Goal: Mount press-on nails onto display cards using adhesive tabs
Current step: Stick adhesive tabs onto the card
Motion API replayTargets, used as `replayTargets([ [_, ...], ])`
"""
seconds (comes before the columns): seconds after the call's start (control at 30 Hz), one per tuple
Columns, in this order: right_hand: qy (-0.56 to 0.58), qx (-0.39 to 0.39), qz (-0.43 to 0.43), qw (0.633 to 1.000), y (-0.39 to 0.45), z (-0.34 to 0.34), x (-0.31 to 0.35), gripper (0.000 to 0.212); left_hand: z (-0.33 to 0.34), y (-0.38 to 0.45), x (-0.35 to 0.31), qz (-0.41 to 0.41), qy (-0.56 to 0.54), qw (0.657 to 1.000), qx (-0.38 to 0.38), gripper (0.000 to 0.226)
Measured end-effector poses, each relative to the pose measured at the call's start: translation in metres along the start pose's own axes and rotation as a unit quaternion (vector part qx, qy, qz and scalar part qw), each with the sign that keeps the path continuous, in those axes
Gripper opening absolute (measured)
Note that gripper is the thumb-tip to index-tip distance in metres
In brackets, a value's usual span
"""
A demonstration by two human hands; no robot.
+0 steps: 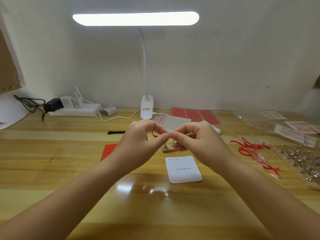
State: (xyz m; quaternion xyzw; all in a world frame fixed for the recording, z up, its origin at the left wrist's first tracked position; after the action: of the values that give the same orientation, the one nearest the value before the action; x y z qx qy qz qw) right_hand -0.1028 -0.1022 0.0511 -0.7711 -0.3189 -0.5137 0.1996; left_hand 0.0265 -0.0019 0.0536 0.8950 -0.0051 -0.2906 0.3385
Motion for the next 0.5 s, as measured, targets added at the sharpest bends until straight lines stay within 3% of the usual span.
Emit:
replayTargets([
  [0.27, 0.152, 0.063, 0.074, 0.984, 0.004, 0.002, -0.006, 0.026, -0.006, -0.002, -0.013, 0.108, 0.103, 0.986, -0.078, 0.005],
  [0.37, 0.165, 0.087, 0.092, 0.978, 0.003, 0.003, -0.007, 0.035, -0.005, -0.004, -0.021, 0.183, 0.181, 0.962, -0.089, 0.010],
  [0.5, 0.198, 0.106, 0.112, 0.968, 0.004, 0.003, -0.008, 0.025, -0.006, -0.007, -0.025, 0.258, 0.246, 0.926, -0.121, 0.010],
])
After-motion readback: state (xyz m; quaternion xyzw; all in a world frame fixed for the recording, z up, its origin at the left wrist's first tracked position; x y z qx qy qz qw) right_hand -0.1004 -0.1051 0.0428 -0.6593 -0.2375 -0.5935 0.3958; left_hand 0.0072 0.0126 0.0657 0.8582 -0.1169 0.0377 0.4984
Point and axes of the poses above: each hand's wrist, its own y-axis towards the middle knuckle, its own z-axis out of the palm, x = y × z, the point moved 4 cm from there along y, towards the middle knuckle, and after that the axes turned 15 degrees about z, right-handed, at the moved point
